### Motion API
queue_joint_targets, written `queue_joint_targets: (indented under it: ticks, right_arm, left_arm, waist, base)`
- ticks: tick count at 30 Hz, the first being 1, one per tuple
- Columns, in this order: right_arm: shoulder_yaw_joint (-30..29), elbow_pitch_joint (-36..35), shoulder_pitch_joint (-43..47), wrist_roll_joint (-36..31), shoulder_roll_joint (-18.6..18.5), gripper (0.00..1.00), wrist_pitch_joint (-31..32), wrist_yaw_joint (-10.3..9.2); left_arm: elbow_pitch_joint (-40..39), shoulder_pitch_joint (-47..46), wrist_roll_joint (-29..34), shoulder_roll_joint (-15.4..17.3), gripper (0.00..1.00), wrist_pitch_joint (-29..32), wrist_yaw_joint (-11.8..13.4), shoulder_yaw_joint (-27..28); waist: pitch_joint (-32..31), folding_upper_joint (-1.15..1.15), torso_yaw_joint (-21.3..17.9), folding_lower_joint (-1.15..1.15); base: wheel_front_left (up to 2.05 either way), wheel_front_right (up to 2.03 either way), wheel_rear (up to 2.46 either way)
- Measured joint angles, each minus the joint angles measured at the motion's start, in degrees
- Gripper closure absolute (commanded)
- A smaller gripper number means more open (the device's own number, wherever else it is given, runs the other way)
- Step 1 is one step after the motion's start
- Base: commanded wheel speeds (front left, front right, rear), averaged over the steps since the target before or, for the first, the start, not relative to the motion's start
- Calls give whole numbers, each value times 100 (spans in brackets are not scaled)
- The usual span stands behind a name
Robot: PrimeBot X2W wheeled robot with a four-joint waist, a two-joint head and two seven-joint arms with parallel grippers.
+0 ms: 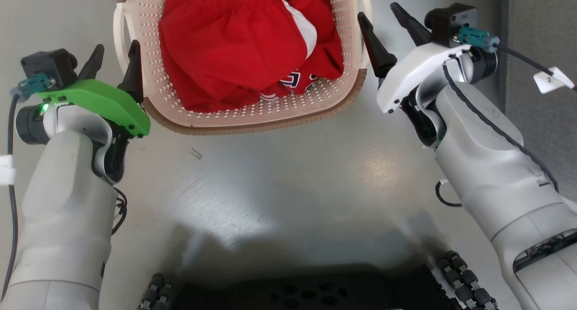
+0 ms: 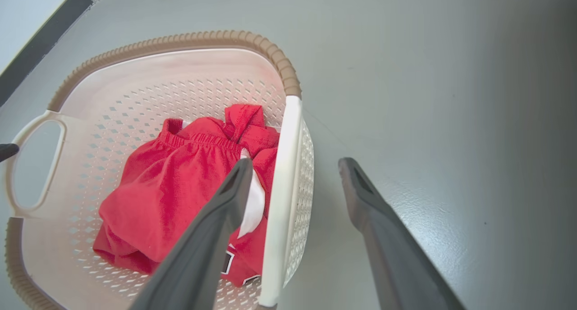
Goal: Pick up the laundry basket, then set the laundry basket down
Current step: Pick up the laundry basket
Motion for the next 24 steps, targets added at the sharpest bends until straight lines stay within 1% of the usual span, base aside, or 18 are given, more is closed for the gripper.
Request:
queue_joint_targets:
  ticks: [5, 10, 17, 24]
  right_arm:
    - [224, 122, -197, 101, 1, 0, 75, 69]
    - [399, 304, -342, 252, -1, 0, 129, 71]
    - [461, 454, -554, 597, -1, 0, 247, 71]
    - [594, 643, -670, 727, -1, 0, 323, 64]
  left_arm:
    - [263, -165, -133, -10, 0, 82, 0, -110]
    - [456, -359, -285, -31, 0, 82, 0, -264]
    - [671, -598, -419, -57, 0, 164, 0, -445]
    - [847, -690, -557, -63, 0, 164, 0, -628]
  waist:
    - [117, 0, 58, 0]
    - [192, 0, 130, 0]
    - [319, 0, 188, 0]
    - [381, 0, 233, 0]
  base:
    - [0, 0, 0]
    - [0, 0, 0]
    - [0, 0, 0]
    - [0, 0, 0]
